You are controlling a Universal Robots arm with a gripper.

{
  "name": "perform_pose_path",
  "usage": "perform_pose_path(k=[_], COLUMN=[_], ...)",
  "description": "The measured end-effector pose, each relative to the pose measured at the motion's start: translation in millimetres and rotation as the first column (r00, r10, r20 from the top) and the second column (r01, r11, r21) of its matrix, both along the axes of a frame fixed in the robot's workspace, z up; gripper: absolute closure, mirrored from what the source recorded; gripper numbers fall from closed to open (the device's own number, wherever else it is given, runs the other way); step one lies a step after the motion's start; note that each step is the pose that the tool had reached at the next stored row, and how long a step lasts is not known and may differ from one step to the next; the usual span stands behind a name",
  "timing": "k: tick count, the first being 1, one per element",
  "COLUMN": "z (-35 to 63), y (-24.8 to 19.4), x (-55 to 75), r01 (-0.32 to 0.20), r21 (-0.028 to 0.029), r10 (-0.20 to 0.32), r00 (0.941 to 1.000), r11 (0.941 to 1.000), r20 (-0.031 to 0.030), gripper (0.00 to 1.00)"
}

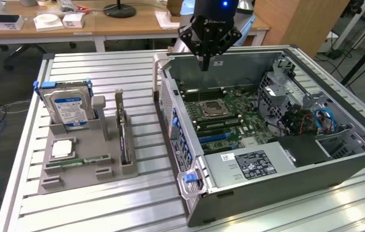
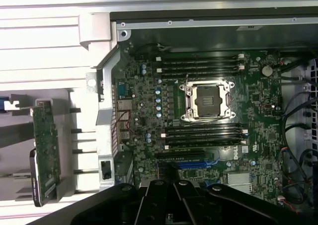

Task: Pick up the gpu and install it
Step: 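Reach for the gpu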

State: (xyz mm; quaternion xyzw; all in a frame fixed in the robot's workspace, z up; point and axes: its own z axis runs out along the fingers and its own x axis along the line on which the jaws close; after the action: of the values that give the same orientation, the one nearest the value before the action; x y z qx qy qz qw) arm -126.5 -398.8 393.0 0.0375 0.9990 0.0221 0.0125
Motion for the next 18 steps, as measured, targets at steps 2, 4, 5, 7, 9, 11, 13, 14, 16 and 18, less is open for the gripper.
perform_pose_path(k=[2,4,5,7,9,11,13,14,16,18], z=[-0.2,-0.5,-0.6,-0.8,-1.1,-1.4,-1.6,-1.8,-2.1,-2.4], y=[0.0,0.0,0.0,0.0,0.0,0.0,0.0,0.0,0.0,0.0], x=[-3.2,-7.5,-9.0,-12.0,-14.1,-15.4,-17.9,-19.4,-22.5,-25.3], r01=[0.0,0.0,0.0,0.0,0.0,0.0,0.0,0.0,0.0,0.0], r21=[0.0,0.0001,0.0,0.0001,0.0002,0.0002,-0.0001,0.0,0.0001,0.0], r10=[0.0,0.0,0.0,0.0,0.0,0.0,0.0,0.0,0.0,0.0], r00=[1.0,1.0,1.0,1.0,1.0,1.0,1.0,1.0,1.0,1.0], r11=[1.0,1.0,1.0,1.0,1.0,1.0,1.0,1.0,1.0,1.0], r20=[0.0,0.0,0.0,0.0,0.0,0.0,-0.0003,-0.0002,-0.0002,-0.0002], gripper=[0.89,0.89,0.89,0.89,0.89,0.89,0.89,0.89,0.89,0.89])
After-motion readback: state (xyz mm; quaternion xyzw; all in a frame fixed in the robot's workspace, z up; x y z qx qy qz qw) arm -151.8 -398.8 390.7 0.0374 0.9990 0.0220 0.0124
